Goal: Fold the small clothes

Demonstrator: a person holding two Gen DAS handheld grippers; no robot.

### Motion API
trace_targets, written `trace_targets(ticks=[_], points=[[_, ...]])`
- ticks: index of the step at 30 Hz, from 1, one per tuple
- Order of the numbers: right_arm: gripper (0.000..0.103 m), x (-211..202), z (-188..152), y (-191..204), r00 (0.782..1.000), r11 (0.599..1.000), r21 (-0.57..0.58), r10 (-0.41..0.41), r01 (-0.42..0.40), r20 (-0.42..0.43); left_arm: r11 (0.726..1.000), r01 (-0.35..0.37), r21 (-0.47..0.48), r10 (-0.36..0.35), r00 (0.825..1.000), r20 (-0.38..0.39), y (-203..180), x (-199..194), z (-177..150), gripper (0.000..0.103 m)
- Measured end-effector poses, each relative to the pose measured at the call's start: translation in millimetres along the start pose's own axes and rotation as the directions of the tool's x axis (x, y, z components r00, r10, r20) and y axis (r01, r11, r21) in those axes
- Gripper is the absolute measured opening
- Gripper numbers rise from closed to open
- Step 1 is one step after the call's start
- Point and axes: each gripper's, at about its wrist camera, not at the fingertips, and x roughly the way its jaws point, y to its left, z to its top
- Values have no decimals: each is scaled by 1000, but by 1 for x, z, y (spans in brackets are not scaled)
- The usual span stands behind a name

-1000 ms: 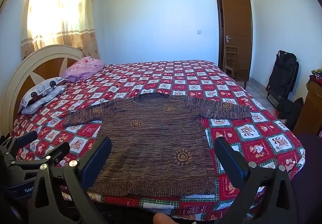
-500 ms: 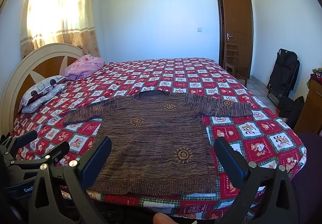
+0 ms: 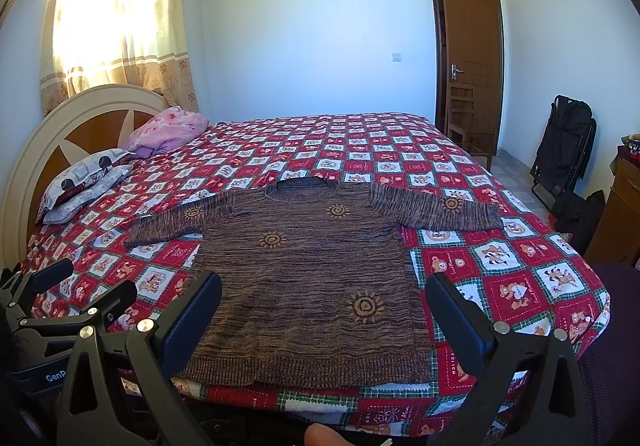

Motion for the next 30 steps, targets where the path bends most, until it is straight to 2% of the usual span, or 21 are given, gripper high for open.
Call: trace_targets(ticks=[30], points=[[102,3,-5,3,1000,1000,0,3,-3,-12,1000,0,-5,1,1000,7,4,1,-2,103]])
